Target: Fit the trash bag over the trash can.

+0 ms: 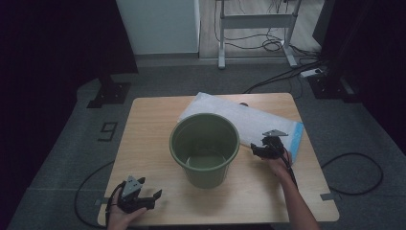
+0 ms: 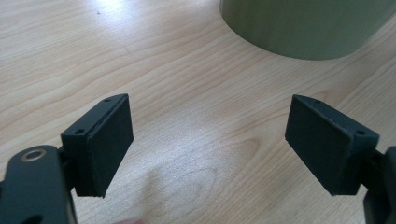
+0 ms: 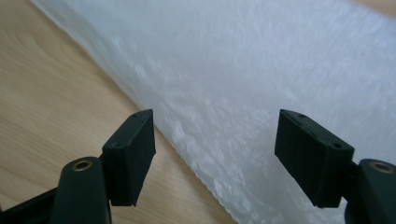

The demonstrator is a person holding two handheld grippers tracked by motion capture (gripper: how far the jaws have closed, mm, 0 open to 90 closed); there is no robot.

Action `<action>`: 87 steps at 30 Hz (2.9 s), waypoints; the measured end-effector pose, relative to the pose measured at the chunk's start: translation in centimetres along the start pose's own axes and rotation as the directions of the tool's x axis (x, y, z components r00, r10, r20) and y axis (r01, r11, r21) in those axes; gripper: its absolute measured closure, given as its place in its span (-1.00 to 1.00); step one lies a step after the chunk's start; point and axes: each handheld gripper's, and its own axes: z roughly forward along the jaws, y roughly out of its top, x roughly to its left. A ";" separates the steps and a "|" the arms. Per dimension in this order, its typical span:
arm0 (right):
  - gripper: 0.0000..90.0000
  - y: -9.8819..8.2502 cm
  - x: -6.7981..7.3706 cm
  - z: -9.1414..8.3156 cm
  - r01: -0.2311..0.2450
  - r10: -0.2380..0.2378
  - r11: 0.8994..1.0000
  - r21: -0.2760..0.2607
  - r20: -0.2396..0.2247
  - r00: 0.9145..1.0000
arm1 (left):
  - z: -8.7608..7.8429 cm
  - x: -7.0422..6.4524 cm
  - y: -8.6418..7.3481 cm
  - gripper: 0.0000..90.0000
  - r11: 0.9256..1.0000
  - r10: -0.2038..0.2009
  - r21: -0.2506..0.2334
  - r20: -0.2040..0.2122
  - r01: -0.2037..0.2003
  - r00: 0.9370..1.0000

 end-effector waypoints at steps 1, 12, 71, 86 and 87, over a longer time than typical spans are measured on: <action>-0.35 -0.1 0.0 0.1 0.010 -0.010 1.000 0.017 0.012 1.000 | 0.0 0.0 0.0 -0.66 1.000 0.000 0.001 0.003 0.000 1.000; 0.26 -0.3 -0.2 0.3 -0.003 0.002 0.997 0.074 0.014 1.000 | 0.3 -0.1 -0.3 -0.67 1.000 0.011 0.021 0.021 -0.011 1.000; -0.46 -3.0 7.4 -4.5 0.058 -0.063 0.996 -0.070 -0.076 0.995 | -0.4 0.2 -0.3 -0.65 1.000 -0.021 -0.014 0.038 0.021 0.999; 0.17 -2.9 6.7 -1.7 0.035 -0.035 0.999 0.009 -0.008 0.999 | -0.3 0.4 -0.5 -0.65 0.999 -0.032 -0.005 0.034 0.032 0.999; 0.36 -2.9 6.5 -1.8 0.038 -0.038 0.999 0.008 0.014 0.999 | -0.2 0.3 -0.6 -0.65 1.000 -0.028 -0.002 0.033 0.028 0.999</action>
